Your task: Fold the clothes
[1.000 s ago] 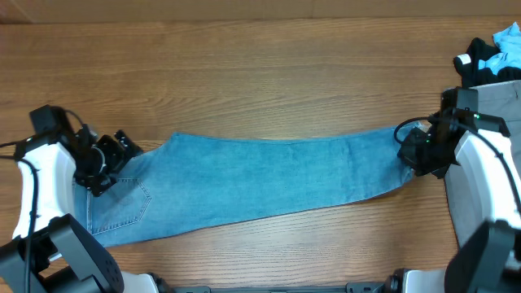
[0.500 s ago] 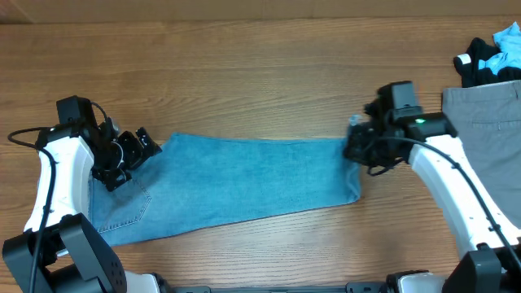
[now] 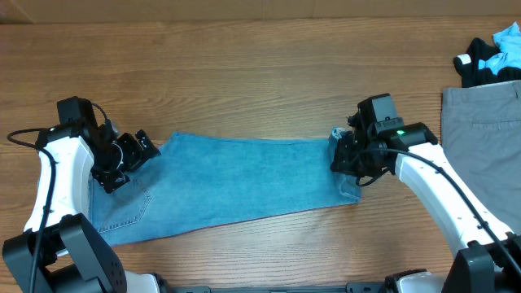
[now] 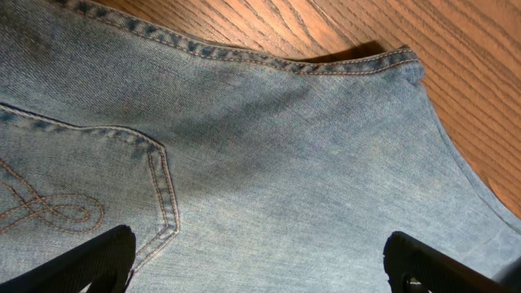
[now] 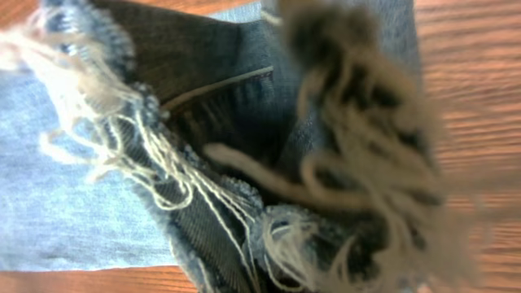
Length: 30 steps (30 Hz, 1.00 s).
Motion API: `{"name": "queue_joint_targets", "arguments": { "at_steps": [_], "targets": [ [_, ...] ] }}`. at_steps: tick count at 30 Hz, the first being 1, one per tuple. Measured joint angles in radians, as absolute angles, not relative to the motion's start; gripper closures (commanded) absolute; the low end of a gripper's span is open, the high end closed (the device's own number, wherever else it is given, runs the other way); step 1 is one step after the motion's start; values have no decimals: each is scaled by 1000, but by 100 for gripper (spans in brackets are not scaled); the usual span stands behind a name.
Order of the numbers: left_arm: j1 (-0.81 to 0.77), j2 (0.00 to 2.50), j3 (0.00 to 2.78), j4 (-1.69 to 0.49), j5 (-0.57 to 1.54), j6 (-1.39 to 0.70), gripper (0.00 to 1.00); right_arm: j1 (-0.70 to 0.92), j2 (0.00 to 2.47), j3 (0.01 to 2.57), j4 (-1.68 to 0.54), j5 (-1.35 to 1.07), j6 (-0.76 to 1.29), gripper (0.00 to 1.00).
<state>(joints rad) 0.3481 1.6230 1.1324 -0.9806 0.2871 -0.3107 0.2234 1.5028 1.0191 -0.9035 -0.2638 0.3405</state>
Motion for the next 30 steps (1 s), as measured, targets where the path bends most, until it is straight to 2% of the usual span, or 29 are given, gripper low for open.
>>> {"name": "queue_joint_targets", "arguments": {
  "at_steps": [2,4,7,9,10,12,19,24,30],
  "targets": [
    [348,1623,1132,-980,286,-311,0,223,1503,995,-855,-296,343,95],
    [348,1623,1132,-981,284,-311,0,224,1503,976,-821,-323,353,84],
    [348,1623,1132,-981,284,-311,0,229,1503,953,-791,-348,375,45],
    [348,1623,1132,-981,284,-311,0,239,1503,942,-777,-360,382,12],
    [348,1623,1132,-981,284,-311,0,245,1503,939,-775,-363,383,5],
    [348,1623,1132,-981,284,-311,0,260,1503,935,-770,-368,385,0],
    [348,1623,1132,-981,284,-311,0,254,1503,936,-786,-376,389,0],
    [348,1623,1132,-981,284,-311,0,129,1503,1000,-888,-345,358,0],
    [348,1623,1132,-980,284,-311,0,-27,1504,1037,-883,-302,291,0]
  ]
}}
